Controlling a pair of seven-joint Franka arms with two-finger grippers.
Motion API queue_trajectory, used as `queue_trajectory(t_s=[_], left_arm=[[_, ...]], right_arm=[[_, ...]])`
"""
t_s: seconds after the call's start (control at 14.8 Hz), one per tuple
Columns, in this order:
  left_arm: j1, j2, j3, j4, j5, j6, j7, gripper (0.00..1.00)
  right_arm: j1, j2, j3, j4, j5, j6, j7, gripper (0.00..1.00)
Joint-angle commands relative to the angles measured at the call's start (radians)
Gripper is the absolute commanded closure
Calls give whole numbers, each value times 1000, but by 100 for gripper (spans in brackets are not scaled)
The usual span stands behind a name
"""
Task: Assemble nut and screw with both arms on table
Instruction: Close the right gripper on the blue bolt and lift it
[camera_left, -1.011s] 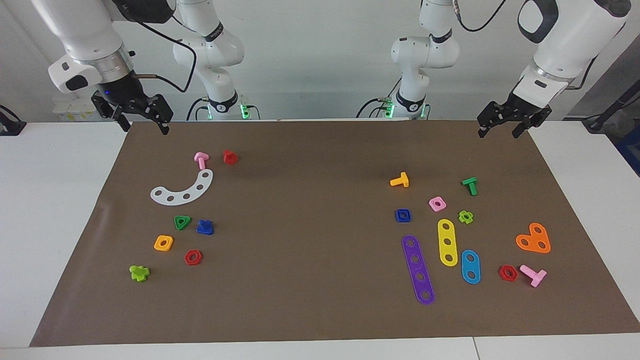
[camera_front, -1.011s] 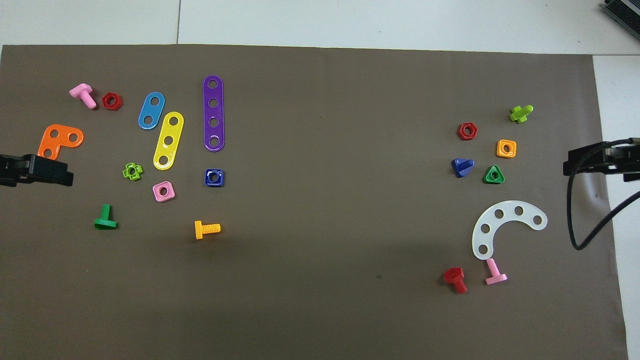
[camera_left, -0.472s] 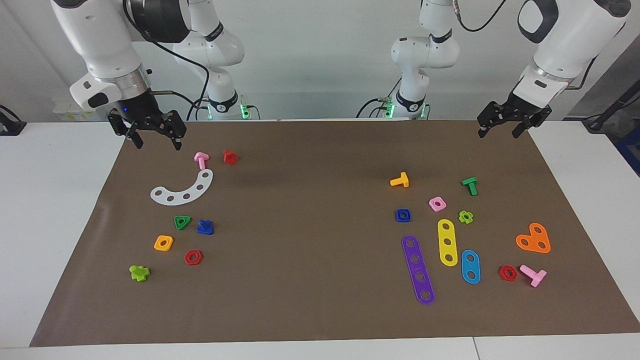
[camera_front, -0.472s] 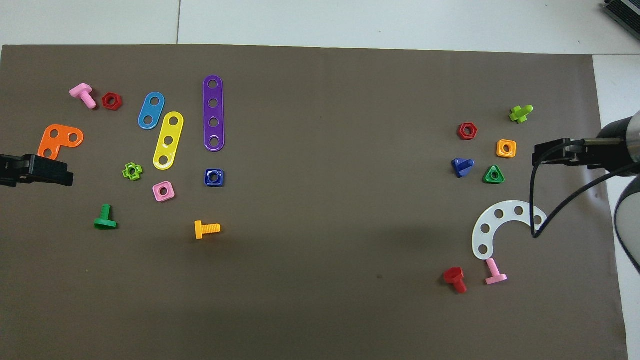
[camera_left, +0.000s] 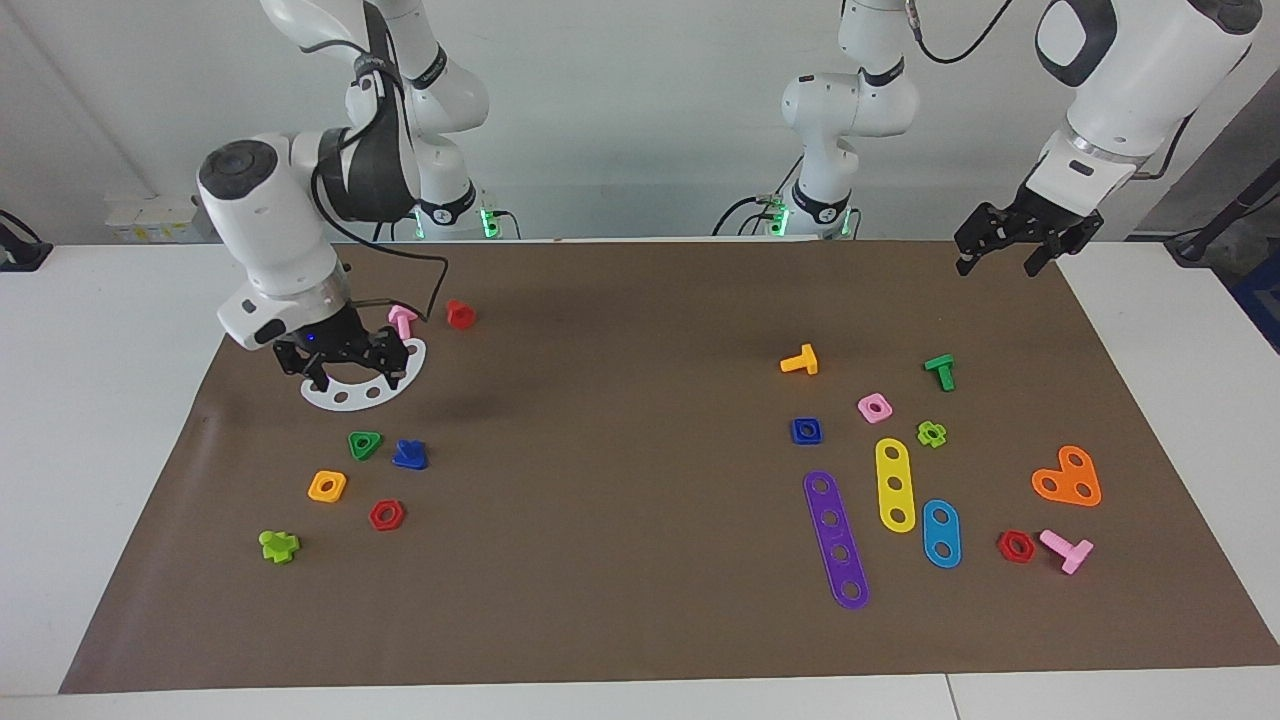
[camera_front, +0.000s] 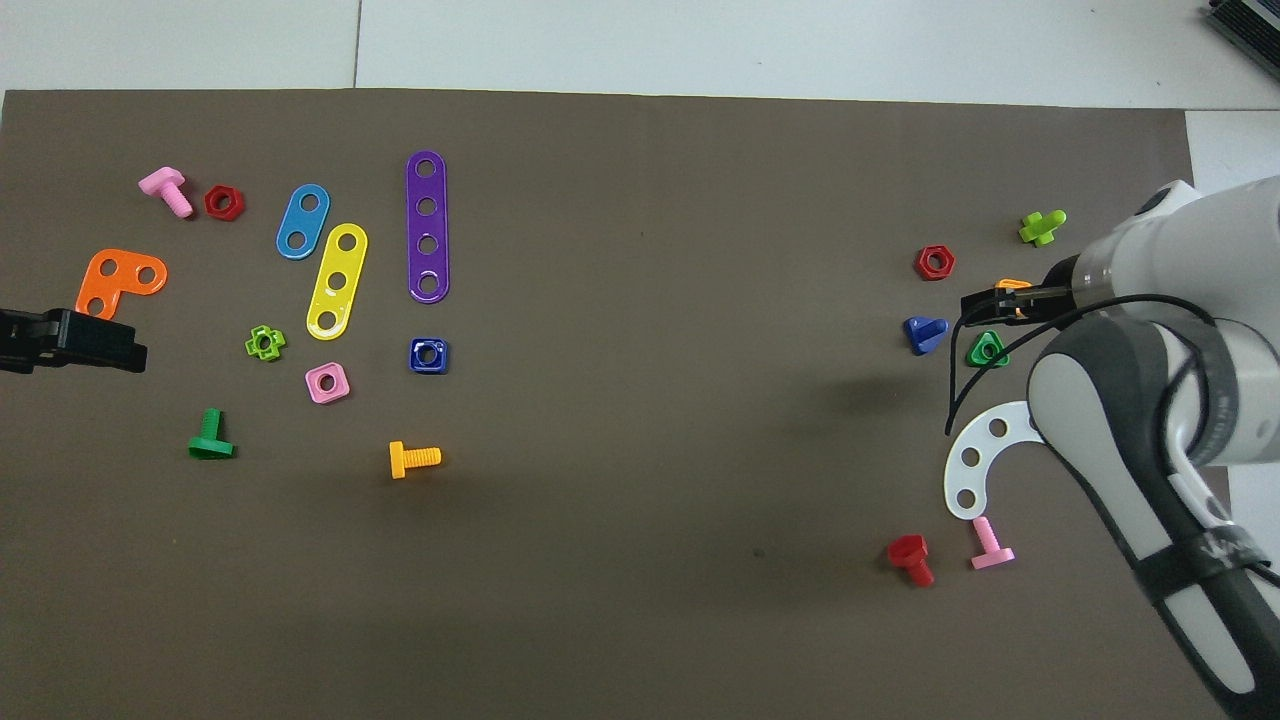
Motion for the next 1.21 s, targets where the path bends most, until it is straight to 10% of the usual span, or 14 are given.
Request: queue_trajectory(t_s=[0.0,0.4,1.15], left_arm=[[9,-30,-7,-37,-10,22,-10,0],[9,-30,-7,-37,-10,22,-10,0],[9,-30,-7,-37,-10,22,-10,0]], right_arm=[[7,87,1,-3,26,96,-38,5],[22,172,1,-3,26,157,-40,43],[24,209,1,-5,26,162,-46,56]])
